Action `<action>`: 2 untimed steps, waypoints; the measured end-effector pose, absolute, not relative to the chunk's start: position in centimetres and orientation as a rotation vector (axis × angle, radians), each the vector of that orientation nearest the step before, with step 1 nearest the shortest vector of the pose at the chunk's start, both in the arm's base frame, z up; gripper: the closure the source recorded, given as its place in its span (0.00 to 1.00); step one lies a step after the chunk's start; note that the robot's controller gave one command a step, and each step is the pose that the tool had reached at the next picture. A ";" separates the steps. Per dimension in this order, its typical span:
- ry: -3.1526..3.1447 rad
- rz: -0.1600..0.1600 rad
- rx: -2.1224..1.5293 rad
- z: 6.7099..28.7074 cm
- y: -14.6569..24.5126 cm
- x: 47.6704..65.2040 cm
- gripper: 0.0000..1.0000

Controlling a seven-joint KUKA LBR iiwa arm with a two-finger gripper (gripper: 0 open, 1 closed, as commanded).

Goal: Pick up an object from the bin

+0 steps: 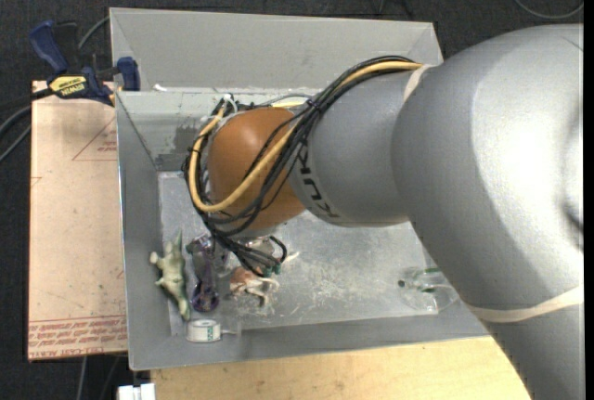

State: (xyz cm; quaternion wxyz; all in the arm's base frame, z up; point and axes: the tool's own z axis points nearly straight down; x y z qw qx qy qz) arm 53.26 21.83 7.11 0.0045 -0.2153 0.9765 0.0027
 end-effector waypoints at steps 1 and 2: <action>3.059 0.009 -0.675 7.1 21.8 53.3 1.00; 3.061 0.008 -0.681 16.6 20.1 53.6 1.00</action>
Offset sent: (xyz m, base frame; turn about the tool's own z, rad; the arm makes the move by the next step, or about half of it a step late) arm 0.0067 -0.0275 0.1533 -0.0080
